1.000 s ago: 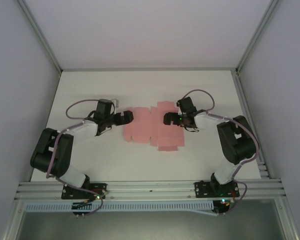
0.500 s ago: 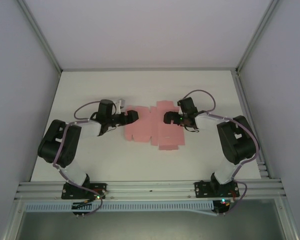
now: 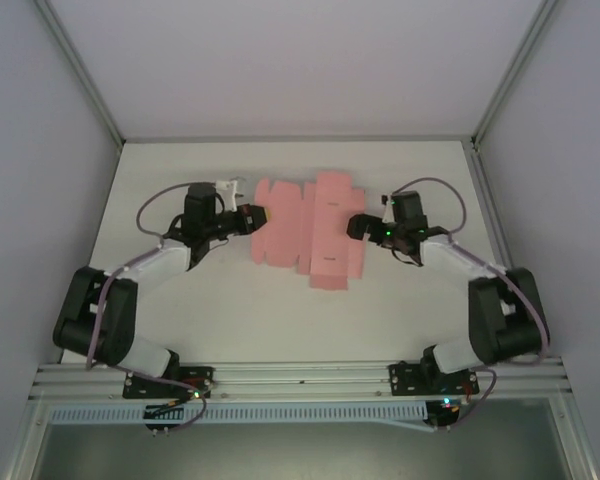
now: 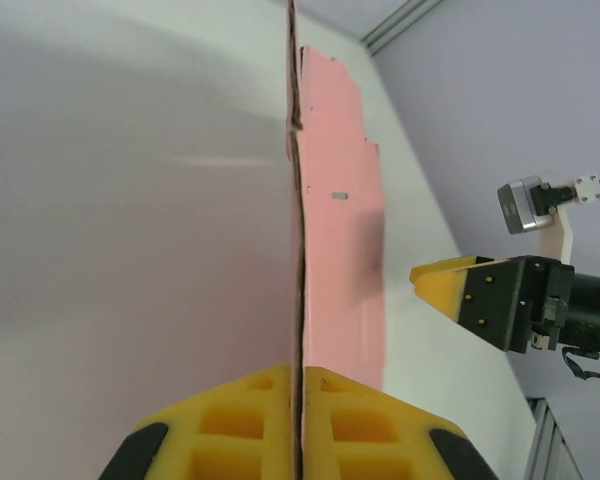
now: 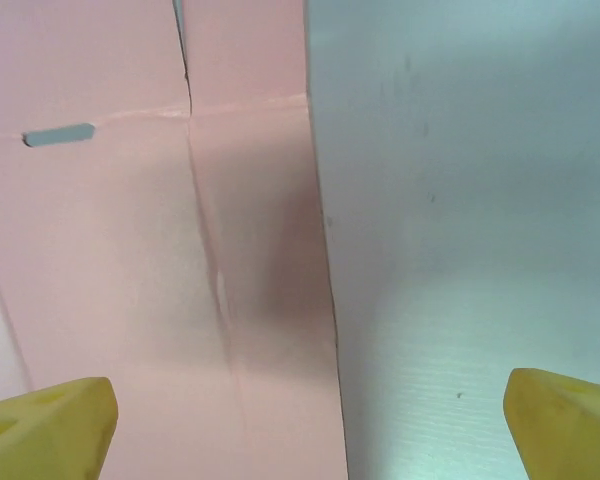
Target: Assemble paper box
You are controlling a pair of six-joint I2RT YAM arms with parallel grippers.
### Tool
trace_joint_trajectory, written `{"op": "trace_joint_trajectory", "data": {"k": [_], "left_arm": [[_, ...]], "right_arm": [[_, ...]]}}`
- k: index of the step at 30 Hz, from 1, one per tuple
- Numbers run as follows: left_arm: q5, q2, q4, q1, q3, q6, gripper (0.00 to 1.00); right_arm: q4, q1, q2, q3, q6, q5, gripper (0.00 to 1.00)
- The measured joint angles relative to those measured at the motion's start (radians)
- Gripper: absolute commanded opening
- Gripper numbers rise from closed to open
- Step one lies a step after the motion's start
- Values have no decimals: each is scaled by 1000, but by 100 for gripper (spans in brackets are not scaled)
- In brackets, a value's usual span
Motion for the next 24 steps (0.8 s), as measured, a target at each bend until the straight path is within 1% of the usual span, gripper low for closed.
{"op": "trace_joint_trajectory", "data": {"k": [3,5,8,11,14,18,22,24], "left_arm": [[-6,-73,-16,0,32,-1,0],[-8,-123,-16,0,47,-8,0],[-3,-194,-8,0,55,-29,0],[16,-254,11,0,55,-58,0],[47,-299,33,0,56,-85,0],[88,-337,77,-2,56,-126,0],[113,-364,112,-3,56,-154,0],[119,-380,122,-3,56,-163,0]], "right_arm": [[-10,-46,-138,-6,-27,-60,100],[-13,-54,-208,-16,-51,-102,99],[-12,-62,-282,-50,-68,-176,95],[8,-87,-319,-93,-74,-255,93],[51,-123,-322,-122,-63,-337,89],[167,-162,-319,-142,-16,-448,86],[321,-188,-311,-161,64,-544,77],[396,-198,-300,-170,110,-584,63]]}}
